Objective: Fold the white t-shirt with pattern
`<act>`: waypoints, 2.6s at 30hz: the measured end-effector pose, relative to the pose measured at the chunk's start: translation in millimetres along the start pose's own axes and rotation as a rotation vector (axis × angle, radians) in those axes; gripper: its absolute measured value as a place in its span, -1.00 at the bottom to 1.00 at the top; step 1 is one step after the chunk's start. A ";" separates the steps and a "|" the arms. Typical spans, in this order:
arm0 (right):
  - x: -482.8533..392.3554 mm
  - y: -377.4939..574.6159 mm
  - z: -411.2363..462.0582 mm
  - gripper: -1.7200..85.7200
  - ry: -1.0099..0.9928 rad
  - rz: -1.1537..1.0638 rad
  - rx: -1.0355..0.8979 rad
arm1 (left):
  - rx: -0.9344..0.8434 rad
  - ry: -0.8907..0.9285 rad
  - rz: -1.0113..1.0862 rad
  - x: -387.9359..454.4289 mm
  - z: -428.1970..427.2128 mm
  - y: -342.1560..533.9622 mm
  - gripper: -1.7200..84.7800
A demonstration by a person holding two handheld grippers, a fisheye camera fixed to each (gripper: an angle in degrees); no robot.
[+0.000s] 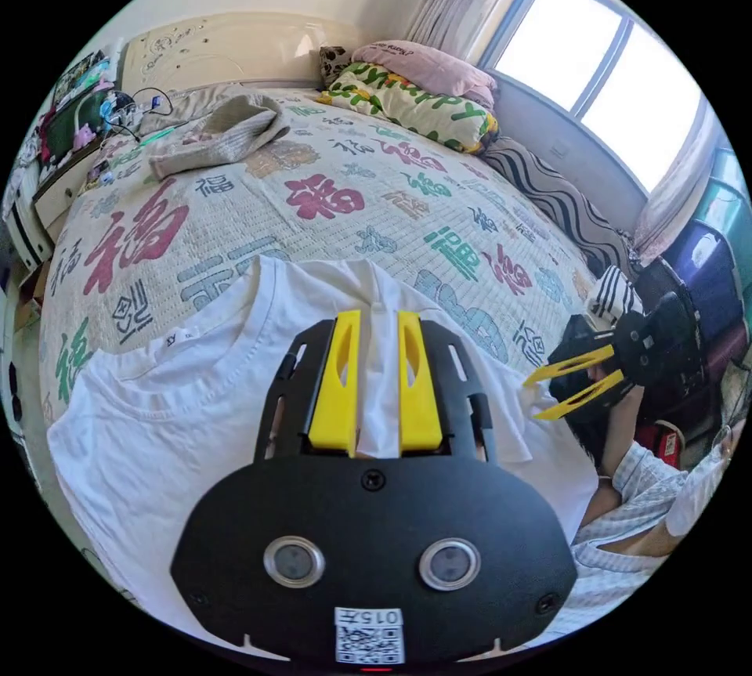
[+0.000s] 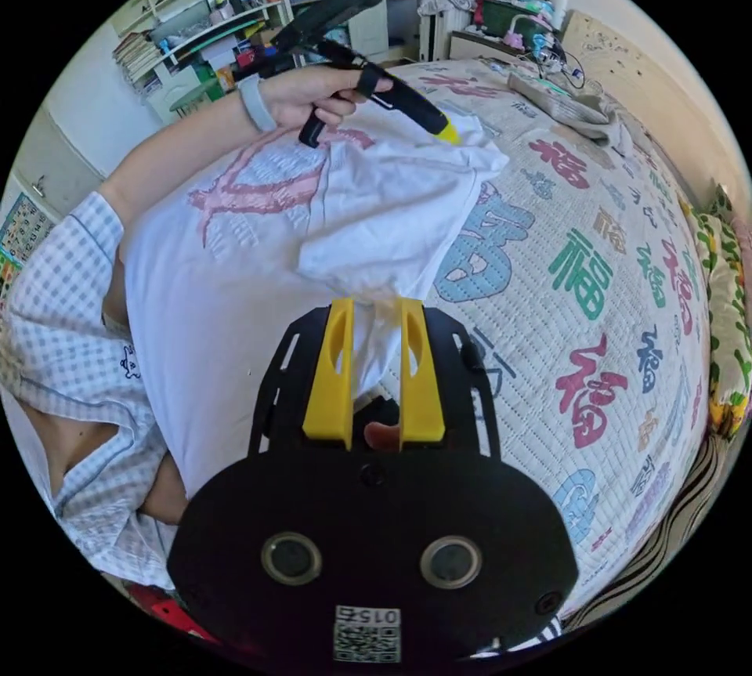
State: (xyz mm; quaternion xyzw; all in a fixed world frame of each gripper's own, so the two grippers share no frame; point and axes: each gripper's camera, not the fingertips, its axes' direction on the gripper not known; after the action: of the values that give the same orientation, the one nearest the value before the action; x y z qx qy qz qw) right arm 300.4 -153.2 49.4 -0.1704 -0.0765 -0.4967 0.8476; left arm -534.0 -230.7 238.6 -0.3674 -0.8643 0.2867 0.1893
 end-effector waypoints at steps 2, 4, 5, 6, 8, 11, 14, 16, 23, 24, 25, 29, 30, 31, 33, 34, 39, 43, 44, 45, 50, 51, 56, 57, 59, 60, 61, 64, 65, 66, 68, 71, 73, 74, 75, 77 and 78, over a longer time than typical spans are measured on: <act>-8.3 -0.7 6.8 -0.88 0.072 -0.020 -0.007 | -0.053 0.019 -0.001 -3.3 20.0 -15.1 -0.87; -7.9 0.7 9.4 -0.90 0.106 0.003 -0.025 | -0.028 0.031 -0.002 -4.4 25.7 -25.2 -0.90; -4.3 3.8 11.5 -0.91 0.140 0.034 -0.040 | 0.011 0.040 -0.020 -7.3 23.3 -31.4 -0.91; 0.6 7.8 13.9 -0.92 0.153 0.059 -0.047 | 0.046 0.046 -0.045 -12.2 18.8 -37.3 -0.92; 9.7 12.7 17.9 -0.92 0.097 0.088 -0.040 | 0.061 0.048 -0.062 -18.6 15.9 -45.4 -0.92; 19.6 15.5 28.6 -0.90 0.005 0.112 -0.040 | -0.007 0.058 -0.062 -22.7 30.1 -53.0 -0.91; 23.9 22.4 24.0 -0.82 0.027 0.153 0.016 | 0.032 0.044 -0.066 -24.0 23.0 -46.2 -0.87; 23.4 27.7 14.6 -0.79 0.031 0.158 0.106 | 0.089 0.033 -0.060 -23.2 1.9 -35.7 -0.84; -18.4 12.4 27.0 -0.75 -0.008 -0.059 0.230 | 0.057 -0.101 0.120 14.3 -50.2 44.4 -0.79; -24.9 4.7 38.1 -0.75 -0.013 -0.090 0.200 | 0.007 -0.143 0.118 12.3 -42.3 49.8 -0.79; -27.7 0.8 44.0 -0.76 -0.007 -0.102 0.180 | -0.020 -0.151 0.110 10.1 -37.2 51.2 -0.80; -40.6 -12.7 81.5 -0.94 0.145 -0.144 0.057 | -0.059 -0.051 0.092 1.6 -19.2 57.6 -0.91; -41.8 -11.5 82.1 -0.95 0.143 -0.159 0.064 | -0.032 -0.040 0.093 2.6 -25.4 59.9 -0.94; -41.8 -10.4 80.6 -0.96 0.136 -0.164 0.076 | -0.015 -0.036 0.094 3.4 -30.1 61.6 -0.95; -36.7 -3.8 69.5 -0.97 0.044 -0.160 0.177 | 0.076 -0.037 0.098 7.1 -56.9 71.5 -0.96; -34.7 -2.8 67.3 -0.97 0.004 -0.161 0.200 | 0.096 -0.047 0.098 7.6 -63.6 74.1 -0.96; -23.1 -13.5 98.5 -0.96 -0.146 -0.166 0.115 | -0.005 -0.094 0.083 -4.4 -61.0 82.7 -0.96; -20.1 -11.5 102.5 -0.89 -0.188 -0.189 0.112 | -0.069 -0.140 0.076 -9.2 -50.5 88.0 -0.92; -16.3 -6.8 96.8 -0.85 -0.201 -0.190 0.151 | -0.051 -0.149 0.071 -9.4 -57.1 89.8 -0.91; -10.5 -1.0 90.0 -0.83 -0.205 -0.176 0.209 | -0.025 -0.158 0.072 -8.6 -66.3 91.2 -0.90; 24.0 10.4 96.6 -0.81 -0.096 0.009 0.329 | 0.072 -0.165 0.102 6.1 -90.6 83.8 -0.85; 28.8 5.8 109.4 -0.81 -0.075 0.027 0.282 | 0.059 -0.108 0.127 12.7 -84.9 78.8 -0.84; 30.3 -19.1 160.6 -0.84 -0.049 0.016 0.097 | -0.047 0.106 0.290 61.2 -38.7 75.8 -0.83; 28.5 -24.3 175.1 -0.87 -0.011 0.007 0.036 | -0.085 0.125 0.336 74.3 -26.4 79.7 -0.83; 26.8 -28.2 187.1 -0.91 0.021 -0.001 0.021 | -0.150 0.122 0.389 88.7 -8.9 87.3 -0.84; 26.8 -29.5 193.3 -0.94 0.041 -0.001 0.011 | -0.151 0.066 0.411 93.3 -3.4 93.1 -0.86; 26.8 -29.8 196.4 -0.95 0.044 -0.006 0.011 | -0.136 0.045 0.419 94.3 -4.6 95.8 -0.86; 33.2 -32.2 211.1 -0.96 0.016 0.008 0.019 | -0.140 0.047 0.406 88.4 -16.0 99.9 -0.87; 36.5 -32.8 216.1 -0.96 -0.003 0.013 0.030 | -0.127 0.073 0.393 81.9 -26.9 104.1 -0.87; 39.4 -32.5 219.0 -0.96 -0.021 0.016 0.052 | -0.093 0.088 0.366 72.2 -44.1 110.9 -0.87; 44.4 -30.4 219.4 -0.95 -0.030 0.041 0.111 | -0.021 0.082 0.311 51.4 -79.4 126.9 -0.86; 46.8 -26.8 218.0 -0.94 -0.011 0.062 0.233 | 0.076 -0.022 0.176 -0.8 -146.9 167.9 -0.82; 43.9 -30.9 220.1 -0.94 -0.008 0.060 0.290 | 0.118 -0.108 0.055 -42.0 -188.3 200.0 -0.80; 40.5 -38.0 223.5 -0.93 -0.026 0.050 0.312 | 0.141 -0.147 -0.030 -71.3 -215.0 224.1 -0.79; 36.3 -48.6 228.1 -0.92 -0.059 0.037 0.329 | 0.156 -0.190 -0.107 -100.2 -239.6 249.2 -0.79; 30.0 -70.7 237.2 -0.90 -0.117 0.020 0.330 | 0.175 -0.262 -0.225 -144.1 -270.5 288.1 -0.78; 25.2 -89.2 243.9 -0.89 -0.151 0.001 0.313 | 0.198 -0.281 -0.313 -174.7 -286.4 314.1 -0.77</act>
State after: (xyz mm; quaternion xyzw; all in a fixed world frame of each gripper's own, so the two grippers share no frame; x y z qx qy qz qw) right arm 245.1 -124.8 302.8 -0.0732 -0.2164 -0.4639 0.8559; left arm -99.6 -80.8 237.7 -0.1651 -0.8963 0.3853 0.1444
